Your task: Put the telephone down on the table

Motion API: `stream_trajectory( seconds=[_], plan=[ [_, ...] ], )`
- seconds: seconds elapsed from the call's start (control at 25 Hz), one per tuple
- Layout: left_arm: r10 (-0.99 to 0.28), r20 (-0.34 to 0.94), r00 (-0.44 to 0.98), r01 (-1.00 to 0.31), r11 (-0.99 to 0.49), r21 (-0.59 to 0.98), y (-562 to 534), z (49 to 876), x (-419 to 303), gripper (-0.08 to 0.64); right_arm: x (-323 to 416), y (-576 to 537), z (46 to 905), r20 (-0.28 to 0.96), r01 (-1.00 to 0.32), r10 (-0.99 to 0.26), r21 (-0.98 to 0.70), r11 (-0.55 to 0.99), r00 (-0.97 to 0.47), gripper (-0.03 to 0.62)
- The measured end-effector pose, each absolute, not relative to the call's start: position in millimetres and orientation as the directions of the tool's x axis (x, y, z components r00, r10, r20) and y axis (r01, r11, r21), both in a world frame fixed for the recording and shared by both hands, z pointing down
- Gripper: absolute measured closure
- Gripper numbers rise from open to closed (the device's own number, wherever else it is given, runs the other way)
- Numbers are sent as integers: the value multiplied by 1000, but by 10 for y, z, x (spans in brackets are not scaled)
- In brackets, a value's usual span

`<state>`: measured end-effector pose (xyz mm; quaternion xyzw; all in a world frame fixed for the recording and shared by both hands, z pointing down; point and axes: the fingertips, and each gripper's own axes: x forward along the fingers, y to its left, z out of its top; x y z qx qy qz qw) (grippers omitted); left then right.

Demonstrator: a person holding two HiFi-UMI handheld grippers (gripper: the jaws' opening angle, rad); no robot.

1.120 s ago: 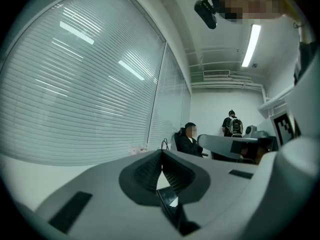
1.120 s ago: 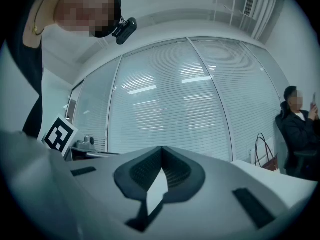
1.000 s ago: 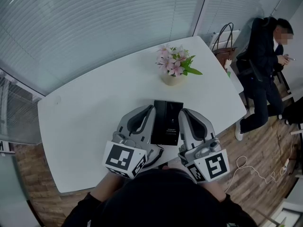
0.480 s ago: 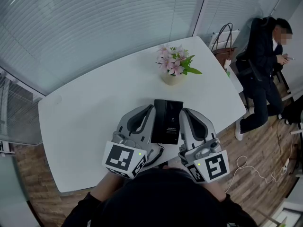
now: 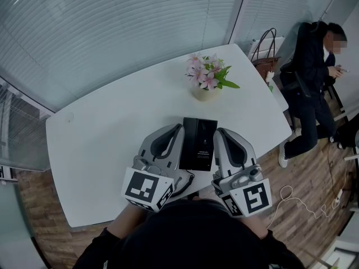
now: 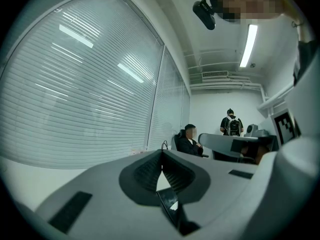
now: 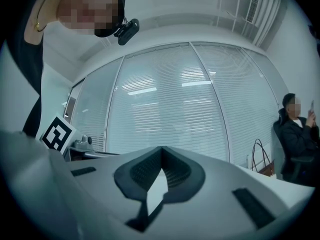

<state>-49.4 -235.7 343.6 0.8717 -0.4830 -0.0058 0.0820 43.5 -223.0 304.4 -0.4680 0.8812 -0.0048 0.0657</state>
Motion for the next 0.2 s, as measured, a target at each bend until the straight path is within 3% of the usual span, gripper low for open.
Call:
stream_trajectory(
  seconds=[0.2],
  plan=[
    [-847, 66, 528, -844, -515, 150, -2351, 3433, -486, 546, 445, -2237, 3032, -105, -821, -823, -76, 566, -558, 589]
  ],
)
